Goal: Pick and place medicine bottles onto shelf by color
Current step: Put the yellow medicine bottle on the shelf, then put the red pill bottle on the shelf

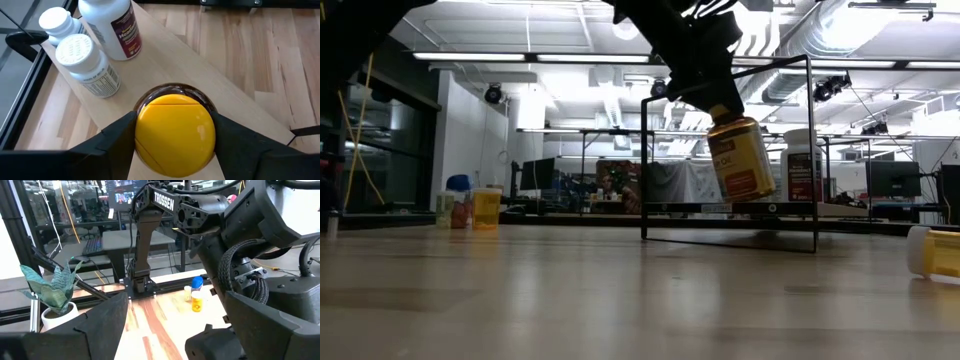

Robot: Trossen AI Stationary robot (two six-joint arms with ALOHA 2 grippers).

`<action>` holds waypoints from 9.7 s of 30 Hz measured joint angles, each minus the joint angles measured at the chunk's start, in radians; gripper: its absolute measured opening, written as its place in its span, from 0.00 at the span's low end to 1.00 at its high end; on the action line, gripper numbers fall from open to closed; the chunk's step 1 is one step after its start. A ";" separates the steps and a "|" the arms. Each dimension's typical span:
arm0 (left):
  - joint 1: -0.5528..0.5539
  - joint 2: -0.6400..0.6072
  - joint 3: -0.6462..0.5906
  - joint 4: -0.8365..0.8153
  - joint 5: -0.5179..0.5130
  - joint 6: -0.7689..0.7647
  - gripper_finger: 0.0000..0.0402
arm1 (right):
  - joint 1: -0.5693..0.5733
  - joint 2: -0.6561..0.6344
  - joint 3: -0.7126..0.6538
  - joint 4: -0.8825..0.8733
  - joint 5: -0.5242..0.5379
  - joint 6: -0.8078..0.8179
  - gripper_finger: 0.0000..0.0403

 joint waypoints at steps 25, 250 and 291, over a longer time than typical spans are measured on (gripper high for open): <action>0.087 -0.256 0.026 -0.228 -0.212 -0.121 0.69 | 0.000 0.000 0.000 -0.015 -0.001 0.002 0.80; -0.115 -1.188 -1.565 1.322 -0.107 -0.136 0.69 | 0.346 0.849 0.553 -1.281 -0.745 0.567 0.34; -0.114 -1.187 -1.565 1.322 -0.107 -0.137 0.69 | 0.346 0.851 0.478 -1.212 -0.745 0.560 0.34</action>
